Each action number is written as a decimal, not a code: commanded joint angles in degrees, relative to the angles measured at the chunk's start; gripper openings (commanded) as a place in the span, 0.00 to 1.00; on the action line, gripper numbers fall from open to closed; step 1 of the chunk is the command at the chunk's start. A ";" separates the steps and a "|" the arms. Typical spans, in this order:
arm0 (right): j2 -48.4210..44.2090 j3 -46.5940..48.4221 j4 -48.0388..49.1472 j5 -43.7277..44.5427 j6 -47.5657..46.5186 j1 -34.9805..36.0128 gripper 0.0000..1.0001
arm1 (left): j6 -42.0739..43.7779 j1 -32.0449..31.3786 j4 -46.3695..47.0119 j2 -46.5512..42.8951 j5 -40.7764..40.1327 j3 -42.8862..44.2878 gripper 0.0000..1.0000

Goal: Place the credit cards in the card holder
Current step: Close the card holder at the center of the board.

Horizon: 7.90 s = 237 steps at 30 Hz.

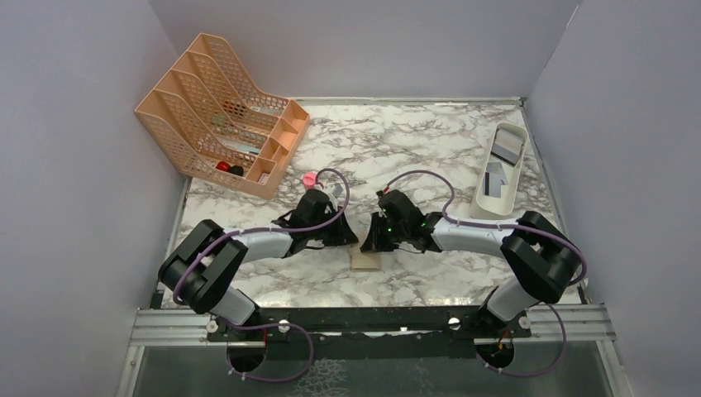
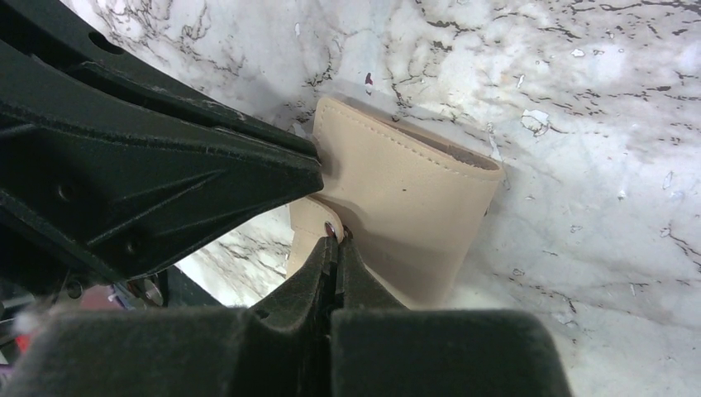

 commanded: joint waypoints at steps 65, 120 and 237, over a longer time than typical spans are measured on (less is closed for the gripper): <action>-1.54 9.88 -23.44 4.88 6.53 0.35 0.31 | 0.59 -4.34 -0.55 2.14 -2.20 -0.62 0.06; 4.80 9.47 -12.62 1.41 7.85 0.35 0.22 | -2.12 -4.69 -2.00 -4.48 -3.11 -0.38 0.15; 0.14 6.18 -10.94 3.44 9.17 0.44 0.01 | -2.82 -4.86 -3.53 -7.97 -4.96 -2.82 0.15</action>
